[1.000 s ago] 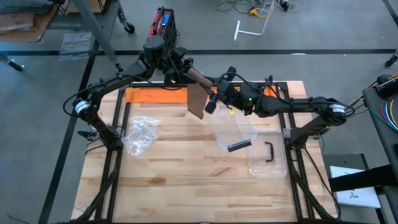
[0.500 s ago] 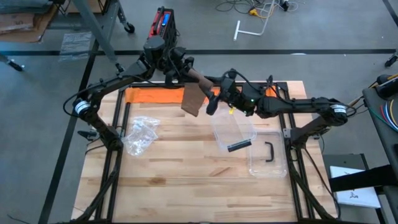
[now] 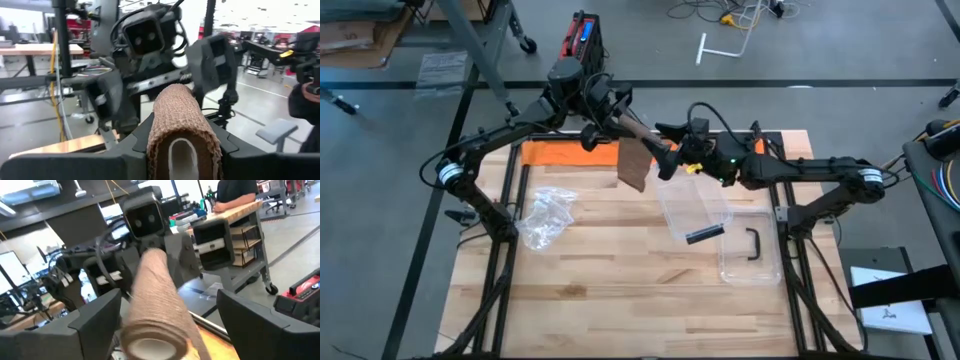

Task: Roll bandage
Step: Roll the brown bandage

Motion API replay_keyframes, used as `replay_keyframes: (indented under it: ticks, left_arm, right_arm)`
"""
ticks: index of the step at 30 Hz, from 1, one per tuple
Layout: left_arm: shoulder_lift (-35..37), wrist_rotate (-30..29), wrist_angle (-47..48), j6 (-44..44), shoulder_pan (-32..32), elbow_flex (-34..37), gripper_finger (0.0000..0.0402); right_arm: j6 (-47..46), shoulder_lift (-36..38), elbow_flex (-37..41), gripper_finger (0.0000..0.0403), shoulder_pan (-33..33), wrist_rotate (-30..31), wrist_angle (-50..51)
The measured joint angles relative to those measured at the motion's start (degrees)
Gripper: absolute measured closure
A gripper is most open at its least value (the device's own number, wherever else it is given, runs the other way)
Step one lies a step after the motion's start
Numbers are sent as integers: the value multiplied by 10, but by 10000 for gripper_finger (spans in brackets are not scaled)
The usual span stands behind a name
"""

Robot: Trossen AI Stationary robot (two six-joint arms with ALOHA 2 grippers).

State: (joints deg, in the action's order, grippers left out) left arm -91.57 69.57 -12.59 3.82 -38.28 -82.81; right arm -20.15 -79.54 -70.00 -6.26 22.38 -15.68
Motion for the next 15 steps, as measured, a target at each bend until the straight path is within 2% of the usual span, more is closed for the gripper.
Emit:
replay_keyframes:
  ticks: [6,15]
  left_arm:
    - [1,6,-5,-5,0,0,294]
    - [1,5,-21,-29,-1,0,305]
  right_arm:
    - [-17,-5,0,118,0,-1,-30]
    - [-59,-5,0,189,-1,-20,-9]
